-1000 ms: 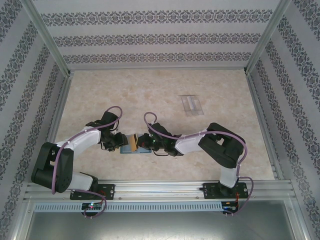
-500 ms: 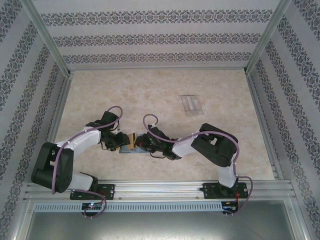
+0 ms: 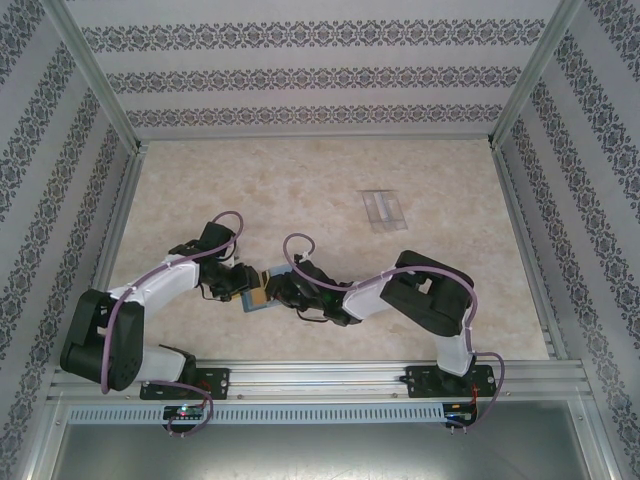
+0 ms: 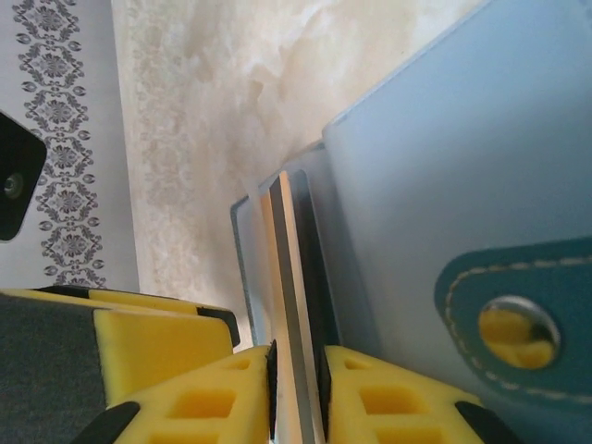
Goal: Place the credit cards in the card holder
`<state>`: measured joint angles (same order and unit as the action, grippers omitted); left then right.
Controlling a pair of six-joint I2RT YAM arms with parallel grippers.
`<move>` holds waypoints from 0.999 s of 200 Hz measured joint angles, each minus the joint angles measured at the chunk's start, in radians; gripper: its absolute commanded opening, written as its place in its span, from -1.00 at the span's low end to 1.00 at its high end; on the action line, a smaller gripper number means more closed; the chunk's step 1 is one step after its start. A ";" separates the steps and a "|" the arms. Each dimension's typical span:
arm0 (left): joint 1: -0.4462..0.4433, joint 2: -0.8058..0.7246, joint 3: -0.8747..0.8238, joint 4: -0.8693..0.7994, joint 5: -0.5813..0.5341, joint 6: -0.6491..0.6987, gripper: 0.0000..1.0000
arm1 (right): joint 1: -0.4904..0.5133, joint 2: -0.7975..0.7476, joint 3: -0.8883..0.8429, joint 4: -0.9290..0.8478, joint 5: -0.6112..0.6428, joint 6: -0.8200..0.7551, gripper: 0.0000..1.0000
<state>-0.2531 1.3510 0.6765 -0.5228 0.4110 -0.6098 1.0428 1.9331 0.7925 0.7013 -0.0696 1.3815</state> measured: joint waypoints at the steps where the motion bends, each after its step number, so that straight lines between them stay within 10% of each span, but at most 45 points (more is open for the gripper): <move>1: 0.000 -0.001 0.000 0.000 0.000 0.000 0.00 | 0.000 -0.001 0.000 -0.001 0.000 0.000 -0.36; 200: 0.059 0.005 -0.066 0.051 -0.034 -0.001 -0.33 | -0.027 0.036 0.229 -0.365 -0.156 -0.388 -0.32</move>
<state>-0.1944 1.3560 0.6106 -0.4717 0.3775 -0.6106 1.0161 1.9690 1.0218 0.3367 -0.2253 0.9939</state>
